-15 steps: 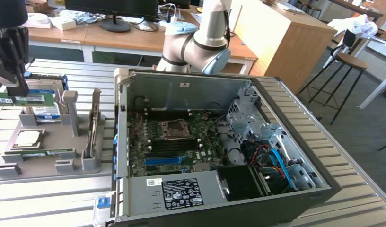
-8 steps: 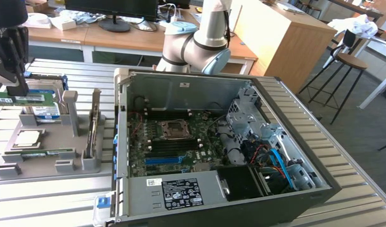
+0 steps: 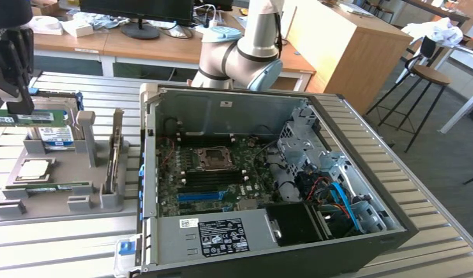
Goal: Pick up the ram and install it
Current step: 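Pick up the ram and move it above insertion slot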
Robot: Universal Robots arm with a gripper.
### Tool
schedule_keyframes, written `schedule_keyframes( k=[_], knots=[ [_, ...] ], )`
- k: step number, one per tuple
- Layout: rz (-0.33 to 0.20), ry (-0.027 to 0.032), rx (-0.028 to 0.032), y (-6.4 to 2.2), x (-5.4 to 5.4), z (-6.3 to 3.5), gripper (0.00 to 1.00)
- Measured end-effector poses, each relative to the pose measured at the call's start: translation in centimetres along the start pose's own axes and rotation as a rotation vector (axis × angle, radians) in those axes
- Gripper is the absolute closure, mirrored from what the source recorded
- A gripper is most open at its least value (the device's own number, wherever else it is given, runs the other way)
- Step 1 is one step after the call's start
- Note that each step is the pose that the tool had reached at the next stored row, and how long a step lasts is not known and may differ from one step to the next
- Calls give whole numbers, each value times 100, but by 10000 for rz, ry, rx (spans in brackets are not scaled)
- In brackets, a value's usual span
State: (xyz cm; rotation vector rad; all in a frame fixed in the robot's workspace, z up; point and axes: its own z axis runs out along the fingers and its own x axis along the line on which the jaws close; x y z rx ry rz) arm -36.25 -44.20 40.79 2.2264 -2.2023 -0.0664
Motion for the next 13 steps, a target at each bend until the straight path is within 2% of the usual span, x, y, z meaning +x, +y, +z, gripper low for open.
schedule_keyframes(
  k=[4,13],
  knots=[
    [0,1,-12,-30,0,-23,89],
    [-1,0,-30,-188,2,-48,89]
  ],
)
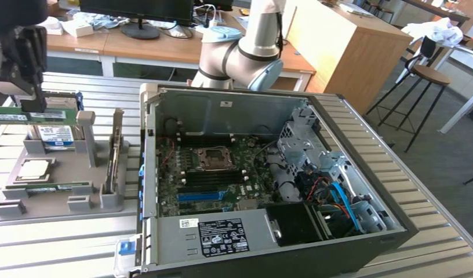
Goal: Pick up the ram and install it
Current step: 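Pick up the ram and move it above insertion slot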
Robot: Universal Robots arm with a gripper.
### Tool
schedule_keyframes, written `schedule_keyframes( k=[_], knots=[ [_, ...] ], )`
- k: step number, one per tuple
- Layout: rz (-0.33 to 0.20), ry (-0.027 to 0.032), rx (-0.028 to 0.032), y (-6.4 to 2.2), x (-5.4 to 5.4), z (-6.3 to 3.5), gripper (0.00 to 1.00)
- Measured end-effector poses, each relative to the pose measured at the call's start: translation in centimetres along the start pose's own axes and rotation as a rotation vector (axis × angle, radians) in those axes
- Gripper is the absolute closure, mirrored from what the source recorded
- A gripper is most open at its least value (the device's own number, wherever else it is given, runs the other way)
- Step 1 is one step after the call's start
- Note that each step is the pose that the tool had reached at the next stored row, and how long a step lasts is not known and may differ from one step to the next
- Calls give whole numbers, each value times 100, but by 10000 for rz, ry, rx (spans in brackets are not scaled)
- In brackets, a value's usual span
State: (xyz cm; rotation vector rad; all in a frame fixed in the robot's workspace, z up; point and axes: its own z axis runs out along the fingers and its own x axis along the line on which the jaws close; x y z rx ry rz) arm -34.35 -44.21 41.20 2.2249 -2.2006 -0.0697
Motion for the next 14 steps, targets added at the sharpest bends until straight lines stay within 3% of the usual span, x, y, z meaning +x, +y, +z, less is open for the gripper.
schedule_keyframes(
  k=[14],
  knots=[
    [2,0,-44,-354,4,-16,89]
  ],
)
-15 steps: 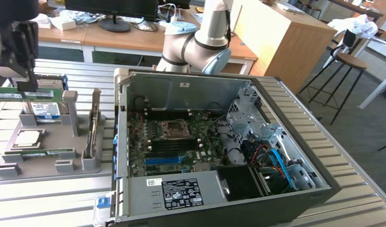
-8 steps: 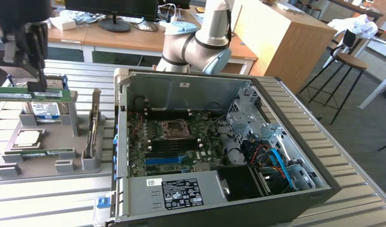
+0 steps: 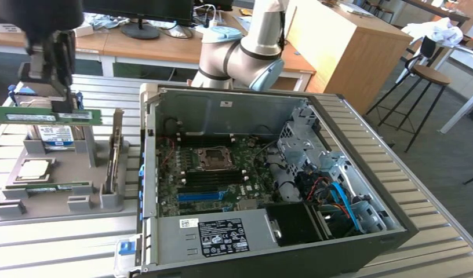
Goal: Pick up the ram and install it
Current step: 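Pick up the ram and move it above insertion slot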
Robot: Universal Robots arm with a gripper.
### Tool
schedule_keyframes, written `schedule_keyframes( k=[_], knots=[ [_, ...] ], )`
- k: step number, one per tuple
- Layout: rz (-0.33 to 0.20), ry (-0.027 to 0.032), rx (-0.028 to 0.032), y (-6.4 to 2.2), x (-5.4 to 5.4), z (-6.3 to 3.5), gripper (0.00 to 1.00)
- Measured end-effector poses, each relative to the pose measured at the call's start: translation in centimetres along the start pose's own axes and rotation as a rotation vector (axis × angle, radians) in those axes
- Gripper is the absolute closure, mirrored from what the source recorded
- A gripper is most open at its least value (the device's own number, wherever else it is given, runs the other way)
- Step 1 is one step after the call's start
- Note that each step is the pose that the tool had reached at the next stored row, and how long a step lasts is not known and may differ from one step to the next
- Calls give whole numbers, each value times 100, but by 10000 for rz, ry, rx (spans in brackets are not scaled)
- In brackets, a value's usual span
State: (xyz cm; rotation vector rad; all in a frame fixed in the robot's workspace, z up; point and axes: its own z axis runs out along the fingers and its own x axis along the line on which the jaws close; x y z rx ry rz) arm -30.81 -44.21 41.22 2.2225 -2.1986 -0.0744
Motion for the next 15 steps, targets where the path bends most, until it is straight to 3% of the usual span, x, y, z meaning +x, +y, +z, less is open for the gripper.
schedule_keyframes(
  k=[15],
  knots=[
    [-2,1,-4,-386,4,-17,89]
  ],
)
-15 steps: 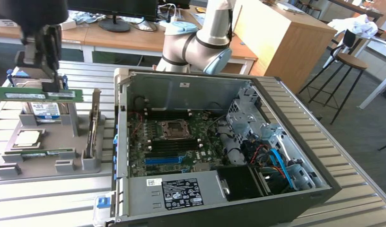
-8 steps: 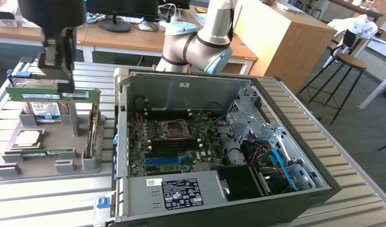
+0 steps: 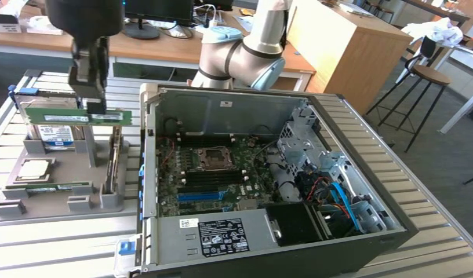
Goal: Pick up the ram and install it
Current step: 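Pick up the ram and move it above insertion slot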
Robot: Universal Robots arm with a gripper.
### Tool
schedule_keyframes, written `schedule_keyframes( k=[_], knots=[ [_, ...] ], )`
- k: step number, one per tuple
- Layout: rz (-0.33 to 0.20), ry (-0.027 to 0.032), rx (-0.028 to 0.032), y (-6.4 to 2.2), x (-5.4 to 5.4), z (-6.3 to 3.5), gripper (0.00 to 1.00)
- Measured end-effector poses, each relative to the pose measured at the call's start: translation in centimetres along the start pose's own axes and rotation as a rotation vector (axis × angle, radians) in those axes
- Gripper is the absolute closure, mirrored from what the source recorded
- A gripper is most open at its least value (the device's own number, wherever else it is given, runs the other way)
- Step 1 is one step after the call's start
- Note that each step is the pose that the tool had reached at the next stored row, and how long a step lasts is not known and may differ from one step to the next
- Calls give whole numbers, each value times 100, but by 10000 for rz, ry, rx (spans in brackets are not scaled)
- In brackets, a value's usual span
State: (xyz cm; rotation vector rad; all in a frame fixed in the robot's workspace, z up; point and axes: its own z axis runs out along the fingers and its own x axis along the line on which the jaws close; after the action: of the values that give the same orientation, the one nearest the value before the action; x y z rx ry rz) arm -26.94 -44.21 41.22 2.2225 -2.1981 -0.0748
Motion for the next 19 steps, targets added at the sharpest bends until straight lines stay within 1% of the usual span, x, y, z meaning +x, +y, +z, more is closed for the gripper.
schedule_keyframes(
  k=[6,14,19],
  knots=[
    [1,0,1,-136,1,-6,89],
    [1,-1,0,-370,4,-16,89],
    [2,0,0,-531,5,-23,89]
  ],
)
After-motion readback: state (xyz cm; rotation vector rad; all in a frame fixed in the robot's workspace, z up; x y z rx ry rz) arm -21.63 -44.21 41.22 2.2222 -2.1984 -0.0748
